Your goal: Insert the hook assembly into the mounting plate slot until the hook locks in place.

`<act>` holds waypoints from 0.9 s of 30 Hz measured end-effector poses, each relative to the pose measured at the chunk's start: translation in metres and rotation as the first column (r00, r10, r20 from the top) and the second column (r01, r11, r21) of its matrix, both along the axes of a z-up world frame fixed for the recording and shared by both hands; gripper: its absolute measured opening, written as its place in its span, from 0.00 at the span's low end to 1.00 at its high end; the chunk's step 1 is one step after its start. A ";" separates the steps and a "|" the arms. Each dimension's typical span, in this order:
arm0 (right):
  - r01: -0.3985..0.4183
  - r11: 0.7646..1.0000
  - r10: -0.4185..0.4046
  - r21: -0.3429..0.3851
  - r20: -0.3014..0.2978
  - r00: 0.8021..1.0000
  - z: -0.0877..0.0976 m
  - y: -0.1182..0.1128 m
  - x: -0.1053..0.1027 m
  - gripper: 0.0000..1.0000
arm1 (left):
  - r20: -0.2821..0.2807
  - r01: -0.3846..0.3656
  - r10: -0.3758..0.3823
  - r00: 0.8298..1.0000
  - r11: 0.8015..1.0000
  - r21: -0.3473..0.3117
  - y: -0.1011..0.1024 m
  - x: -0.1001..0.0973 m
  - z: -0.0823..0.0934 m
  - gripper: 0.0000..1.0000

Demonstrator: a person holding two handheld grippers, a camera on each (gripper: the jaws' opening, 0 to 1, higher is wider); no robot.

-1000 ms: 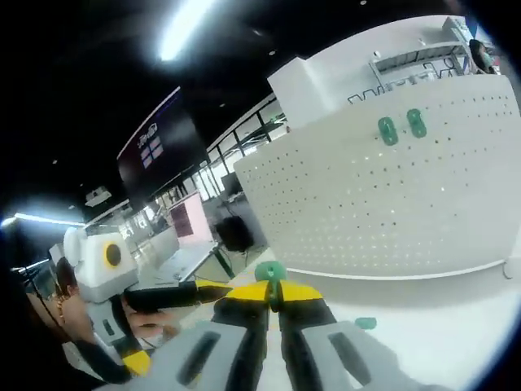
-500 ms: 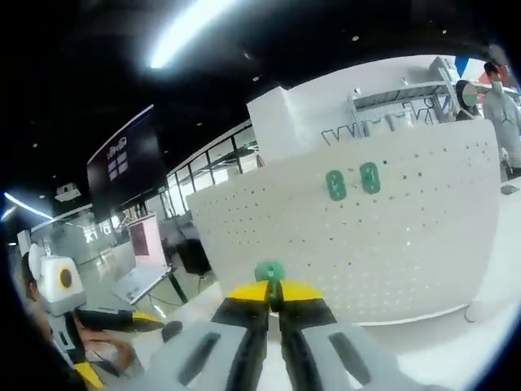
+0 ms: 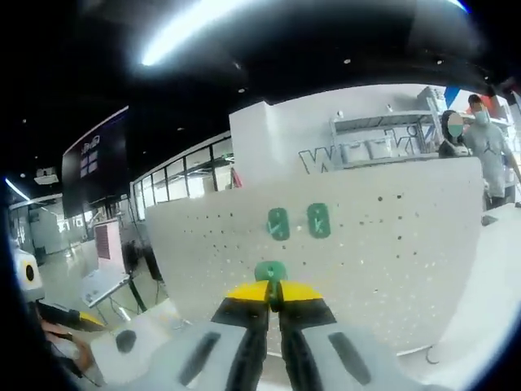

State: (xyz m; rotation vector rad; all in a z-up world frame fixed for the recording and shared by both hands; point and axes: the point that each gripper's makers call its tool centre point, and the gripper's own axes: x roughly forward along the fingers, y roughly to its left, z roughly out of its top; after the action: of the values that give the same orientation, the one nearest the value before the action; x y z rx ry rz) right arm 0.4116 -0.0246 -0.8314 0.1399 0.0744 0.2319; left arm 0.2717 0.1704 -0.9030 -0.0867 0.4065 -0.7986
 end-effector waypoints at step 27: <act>0.194 0.981 -0.195 0.028 0.073 0.978 0.024 -0.070 0.062 0.01 | -0.058 0.010 -0.010 0.998 1.000 0.014 0.003 0.005 -0.011 0.92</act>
State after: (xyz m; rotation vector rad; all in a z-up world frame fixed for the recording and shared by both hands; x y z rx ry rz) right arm 0.4740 -0.0942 -0.8072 0.1576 -0.0169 0.0420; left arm 0.2768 0.1733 -0.9135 -0.0948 0.4674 -0.8044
